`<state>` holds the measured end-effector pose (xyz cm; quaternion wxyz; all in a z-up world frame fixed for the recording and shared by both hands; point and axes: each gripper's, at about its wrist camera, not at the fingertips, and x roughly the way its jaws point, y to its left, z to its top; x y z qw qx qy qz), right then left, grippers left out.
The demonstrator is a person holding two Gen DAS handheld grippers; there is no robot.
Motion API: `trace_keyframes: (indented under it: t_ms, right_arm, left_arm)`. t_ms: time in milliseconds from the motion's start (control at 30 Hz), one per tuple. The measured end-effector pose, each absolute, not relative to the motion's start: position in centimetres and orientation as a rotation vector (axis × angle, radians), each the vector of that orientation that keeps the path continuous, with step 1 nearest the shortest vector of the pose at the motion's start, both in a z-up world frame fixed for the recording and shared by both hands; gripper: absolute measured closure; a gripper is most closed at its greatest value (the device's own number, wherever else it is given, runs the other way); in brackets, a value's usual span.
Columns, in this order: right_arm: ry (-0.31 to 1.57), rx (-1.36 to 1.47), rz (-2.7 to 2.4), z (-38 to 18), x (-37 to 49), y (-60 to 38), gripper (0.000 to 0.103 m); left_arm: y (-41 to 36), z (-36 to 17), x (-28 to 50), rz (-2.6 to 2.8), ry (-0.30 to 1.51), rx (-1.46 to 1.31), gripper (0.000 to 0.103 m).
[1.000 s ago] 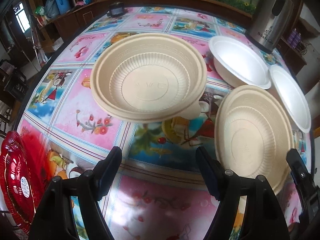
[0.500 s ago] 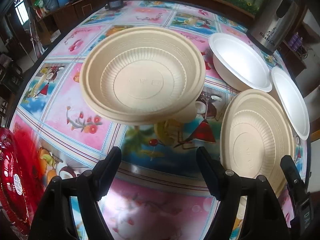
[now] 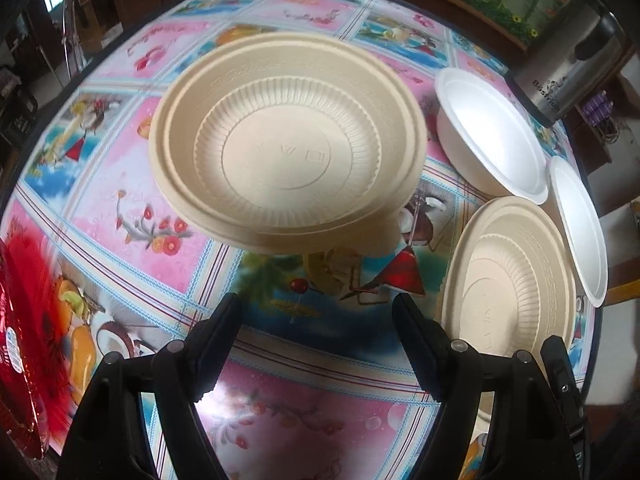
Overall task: Organize plates and bowls
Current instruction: 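Grasp the rim of a beige bowl with the left gripper and tilt it, then close the left gripper on the beige plate rim and lift it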
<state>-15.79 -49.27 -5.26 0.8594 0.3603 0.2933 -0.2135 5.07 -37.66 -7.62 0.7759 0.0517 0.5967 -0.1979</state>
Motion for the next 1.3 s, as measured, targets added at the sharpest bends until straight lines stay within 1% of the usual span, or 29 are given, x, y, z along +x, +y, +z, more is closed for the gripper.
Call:
trace_keyframes:
  t_ms: [100,167,267,467,733,867,933,967,1000,1300]
  right_arm:
    - [0.630,0.773,-0.416,-5.5,-15.5,-49.2,0.077]
    - [0.647,0.763,-0.414,-5.7,-15.2,-49.0,0.077]
    - [0.645,0.746,-0.413,-5.6,-15.1,-48.8,0.077]
    - [0.637,0.696,-0.392,-5.0,-14.9,-48.0,0.077]
    - [0.660,0.658,-0.343,-5.0,-14.3,-47.1,0.077]
    - [0.677,0.769,-0.347,-5.8,-14.8,-48.8,0.077]
    - [0.650,0.851,-0.327,-6.1,-15.5,-49.8,0.074]
    - [0.638,0.873,-0.330,-6.2,-15.7,-50.1,0.069]
    - [0.631,0.884,-0.343,-6.2,-16.0,-50.3,0.066]
    - [0.611,0.879,-0.347,-6.2,-16.0,-50.0,0.066]
  left_arm:
    - [-36.9,-7.4,5.8,-0.432,1.316,0.074,0.026]
    - [-35.7,-6.8,5.9,-0.457,1.330,0.006,0.026]
    - [-34.2,-5.3,5.6,-0.464,1.299,-0.026,0.026]
    - [-35.2,-3.6,4.3,-0.512,1.270,-0.011,0.026]
    - [-37.8,-5.0,4.1,-0.527,1.309,0.026,0.026]
    - [-38.0,-5.8,4.2,-0.520,1.326,0.032,0.026]
    - [-38.0,-5.8,4.2,-0.519,1.321,0.035,0.026]
    - [-38.0,-5.7,4.2,-0.519,1.318,0.038,0.026]
    - [-38.1,-5.7,4.2,-0.521,1.318,0.039,0.026]
    - [-37.8,-4.7,3.4,-0.500,1.216,0.116,0.026]
